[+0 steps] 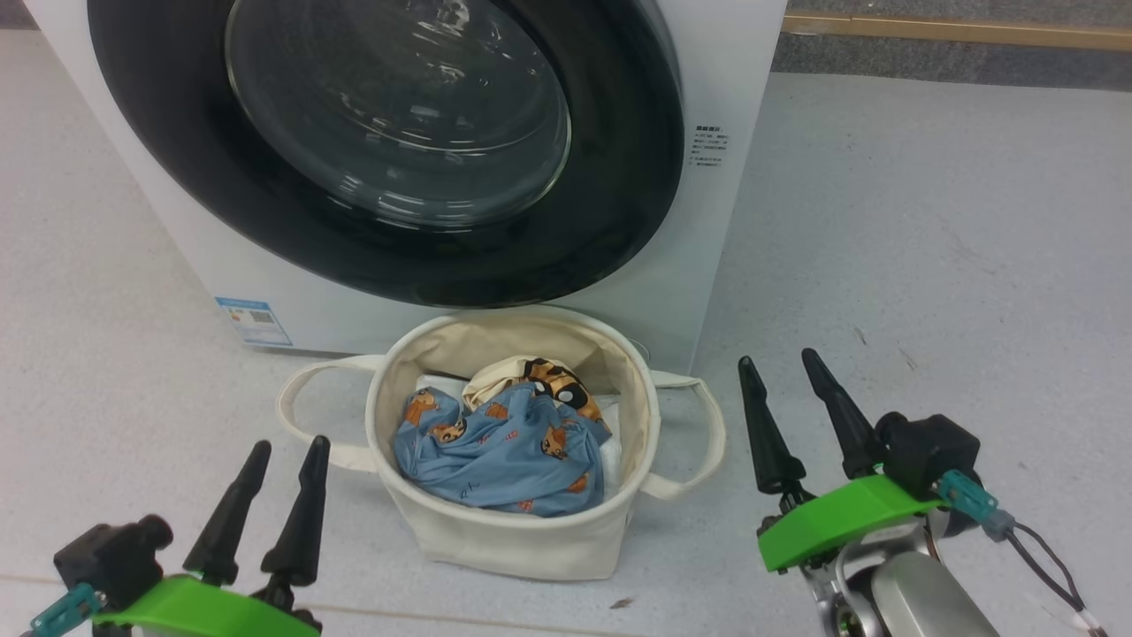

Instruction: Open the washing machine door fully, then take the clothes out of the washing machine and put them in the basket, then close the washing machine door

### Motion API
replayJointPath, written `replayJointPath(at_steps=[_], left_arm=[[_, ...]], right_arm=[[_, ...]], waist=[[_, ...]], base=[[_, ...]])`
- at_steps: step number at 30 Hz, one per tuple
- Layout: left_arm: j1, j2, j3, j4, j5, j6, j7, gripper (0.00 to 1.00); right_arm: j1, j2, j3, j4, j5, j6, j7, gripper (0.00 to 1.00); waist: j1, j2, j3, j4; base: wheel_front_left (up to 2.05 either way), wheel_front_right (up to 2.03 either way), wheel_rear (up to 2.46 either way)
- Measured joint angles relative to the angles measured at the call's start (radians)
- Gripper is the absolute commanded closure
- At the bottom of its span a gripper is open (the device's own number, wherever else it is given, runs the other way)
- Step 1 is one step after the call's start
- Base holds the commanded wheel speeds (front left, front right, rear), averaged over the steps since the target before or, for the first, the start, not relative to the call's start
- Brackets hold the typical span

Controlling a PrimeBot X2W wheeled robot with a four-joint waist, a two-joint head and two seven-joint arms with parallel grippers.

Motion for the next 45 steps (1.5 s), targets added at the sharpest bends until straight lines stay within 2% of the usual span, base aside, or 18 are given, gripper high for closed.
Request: replayJointPath(at_steps=[7,8,14,20,24,45], left_arm=[[0.000,0.005,-0.006,0.001,0.001,-0.001,0.001,0.00],[0.000,0.001,-0.010,0.009,0.001,0.000,0.001,1.00],[0.047,-0.047,-0.043,0.074,-0.004,0.000,0.001,1.00],[0.049,-0.056,-0.029,0.077,-0.042,-0.001,0.011,1.00],[0.049,-0.066,-0.021,0.086,-0.066,-0.010,0.019,1.00],[0.049,-0.124,0.051,0.124,-0.198,-0.036,0.066,1.00]], right_arm=[[0.000,0.003,-0.001,-0.004,-0.005,0.000,0.000,0.00],[0.001,0.002,-0.001,0.004,-0.005,0.000,0.000,1.00],[0.069,0.002,0.002,0.079,0.012,0.000,0.000,1.00],[0.070,0.002,-0.006,0.078,0.065,0.000,0.009,1.00],[0.071,0.001,-0.015,0.078,0.109,0.000,0.016,1.00],[0.071,-0.001,-0.072,0.078,0.335,0.000,0.058,1.00]], waist=[[0.0000,0.0000,0.003,0.000],[0.0000,0.0000,0.004,0.001],[0.0000,0.0000,0.004,0.002],[0.0016,0.0000,-0.002,0.007],[0.0002,0.0000,-0.002,0.010],[0.0001,0.0000,-0.012,0.027]], base=[[0.00,0.00,0.00],[0.00,0.00,0.00],[0.00,0.00,0.00],[0.00,0.00,0.00],[0.00,0.00,0.00],[0.00,0.00,0.00]])
